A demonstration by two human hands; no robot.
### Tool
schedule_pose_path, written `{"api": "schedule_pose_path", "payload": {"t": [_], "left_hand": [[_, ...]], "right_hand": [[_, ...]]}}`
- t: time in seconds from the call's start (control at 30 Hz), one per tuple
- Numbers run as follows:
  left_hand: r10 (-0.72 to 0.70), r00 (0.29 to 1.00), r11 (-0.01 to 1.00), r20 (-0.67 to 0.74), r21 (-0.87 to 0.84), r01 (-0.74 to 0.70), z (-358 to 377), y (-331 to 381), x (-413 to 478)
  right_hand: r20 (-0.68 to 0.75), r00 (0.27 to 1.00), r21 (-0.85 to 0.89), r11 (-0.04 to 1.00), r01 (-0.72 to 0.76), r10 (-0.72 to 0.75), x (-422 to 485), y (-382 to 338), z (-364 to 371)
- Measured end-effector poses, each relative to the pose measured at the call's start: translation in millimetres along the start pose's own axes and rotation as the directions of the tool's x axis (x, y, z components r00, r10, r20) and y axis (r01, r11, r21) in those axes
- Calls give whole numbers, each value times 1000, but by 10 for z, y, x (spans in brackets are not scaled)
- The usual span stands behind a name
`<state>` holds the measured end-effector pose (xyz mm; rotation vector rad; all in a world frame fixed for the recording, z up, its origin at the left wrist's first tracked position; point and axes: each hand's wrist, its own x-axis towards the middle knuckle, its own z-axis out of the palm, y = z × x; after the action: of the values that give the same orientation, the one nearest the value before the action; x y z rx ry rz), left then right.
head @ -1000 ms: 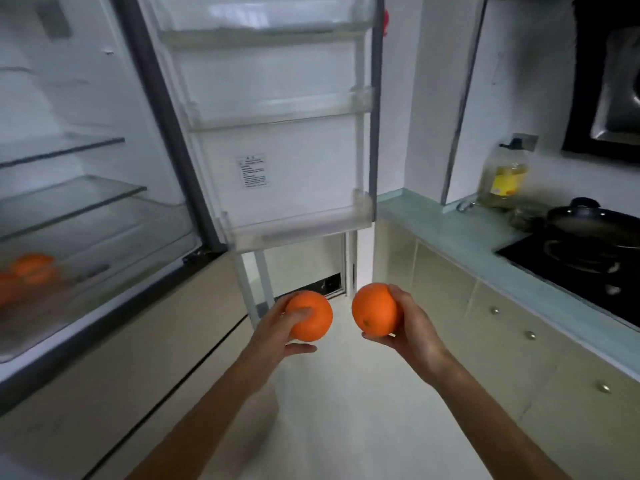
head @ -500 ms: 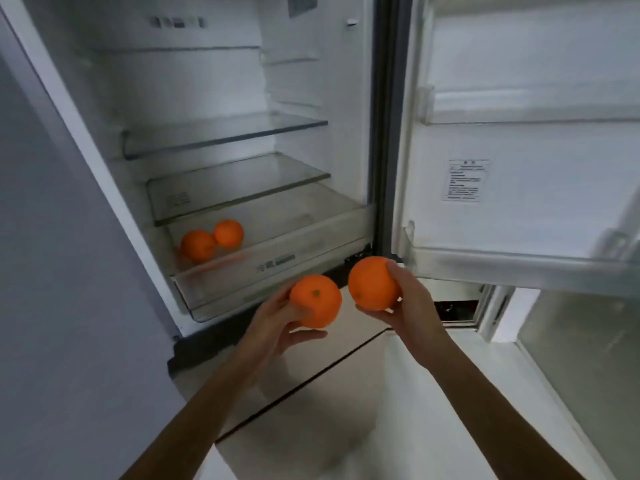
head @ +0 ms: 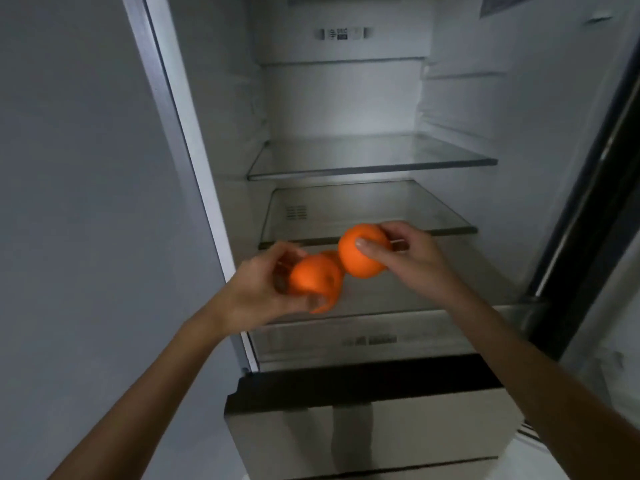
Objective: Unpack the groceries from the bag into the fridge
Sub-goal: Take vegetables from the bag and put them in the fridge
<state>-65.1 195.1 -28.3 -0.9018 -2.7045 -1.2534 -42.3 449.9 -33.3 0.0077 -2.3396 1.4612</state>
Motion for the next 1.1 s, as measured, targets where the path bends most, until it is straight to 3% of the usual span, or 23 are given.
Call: {"api": "schedule_pose_path", "payload": {"t": [0.17, 0.23, 0.33, 0.47, 0.6, 0.73, 0.93, 1.1], "left_hand": [[-21, 993, 888, 117, 459, -36, 47, -205, 433], [-102, 981, 803, 167, 596, -18, 93, -319, 588], [-146, 972, 741, 186, 671, -16, 184, -424, 735], [-114, 976, 704, 186, 709, -53, 285, -414, 834], [-219, 951, 702, 218, 712, -1, 366, -530, 887], [-265, 931, 702, 252, 712, 7, 365, -522, 875], [-200, 945, 780, 260, 626, -7, 327, -494, 767], [-115, 964, 873, 240, 488, -18, 240, -439, 692]], "right_hand": [[425, 899, -448, 887, 111, 103, 654, 155, 212], [537, 835, -530, 819, 220, 123, 785, 162, 316], [640, 756, -580, 731, 359, 137, 877, 210, 475], [674, 731, -614, 630, 475, 106, 881, 457, 684], [702, 692, -629, 601, 494, 166, 834, 556, 767], [689, 716, -605, 635, 481, 115, 826, 503, 775], [676, 727, -604, 658, 451, 122, 752, 390, 655], [618, 780, -593, 710, 379, 100, 561, 169, 483]]}}
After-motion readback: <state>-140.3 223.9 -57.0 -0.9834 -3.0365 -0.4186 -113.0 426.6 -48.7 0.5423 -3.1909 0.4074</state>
